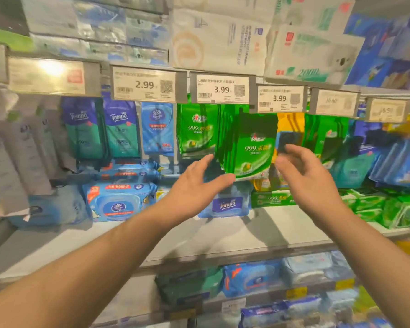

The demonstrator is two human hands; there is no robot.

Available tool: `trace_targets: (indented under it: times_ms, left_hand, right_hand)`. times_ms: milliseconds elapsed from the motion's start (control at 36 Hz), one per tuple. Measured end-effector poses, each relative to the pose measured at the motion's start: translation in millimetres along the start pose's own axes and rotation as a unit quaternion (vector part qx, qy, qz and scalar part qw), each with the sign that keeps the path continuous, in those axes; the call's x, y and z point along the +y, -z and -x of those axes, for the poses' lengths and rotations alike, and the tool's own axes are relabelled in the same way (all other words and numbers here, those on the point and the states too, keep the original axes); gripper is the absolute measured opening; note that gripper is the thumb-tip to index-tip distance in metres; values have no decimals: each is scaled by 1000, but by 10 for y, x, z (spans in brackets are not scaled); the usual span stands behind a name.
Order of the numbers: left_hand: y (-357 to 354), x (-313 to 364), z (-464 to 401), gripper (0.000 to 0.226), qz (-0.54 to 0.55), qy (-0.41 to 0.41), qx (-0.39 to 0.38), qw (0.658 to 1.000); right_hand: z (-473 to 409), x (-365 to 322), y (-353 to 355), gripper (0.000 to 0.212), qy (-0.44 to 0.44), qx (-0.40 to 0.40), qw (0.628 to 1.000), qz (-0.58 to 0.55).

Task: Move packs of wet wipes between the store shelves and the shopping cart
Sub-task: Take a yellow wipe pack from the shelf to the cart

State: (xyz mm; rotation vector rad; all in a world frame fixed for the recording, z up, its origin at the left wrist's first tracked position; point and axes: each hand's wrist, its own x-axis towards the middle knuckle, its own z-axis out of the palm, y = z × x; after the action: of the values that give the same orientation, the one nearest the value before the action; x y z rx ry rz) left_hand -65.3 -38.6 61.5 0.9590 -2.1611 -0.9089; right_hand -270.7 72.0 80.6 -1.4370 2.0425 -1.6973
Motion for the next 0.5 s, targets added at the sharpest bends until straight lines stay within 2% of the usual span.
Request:
trace_targets:
  times_ms: [139,167,194,250,278,361,444,500]
  left_hand:
    - [-196,207,-222,90,32,13,23,999]
    - [-237,248,-246,88,40,10,28,999]
    - [-284,261,-276,84,45,1,30,999]
    - [-381,253,-321,72,45,-15,37,998]
    - [-419,246,-331,67,40,-22,47,998]
    - [-503,198,-345,76,44,-35,75,996]
    - [-575,104,-317,64,72,-19,87,993]
    - [-630,45,-286,64,100,6,91,991]
  right_hand:
    - [-256,3,-147,83,-59,-79,992,-84]
    - [-274,18,-162,78,-64,-90,989,-98]
    - [-294,44,-174,64,-59,-102,987,-111]
    - [-322,93,-194,18,-49,-120,985,-118]
    - [-324,96,-210,8,-43,-130,983,-122]
    - [-345,154,-221,9,-30,-135,981,-134]
    - [-339,226,-243,12,-20,-120,985,-123]
    - [-307,284,-250,11,-28,-84,991,-104]
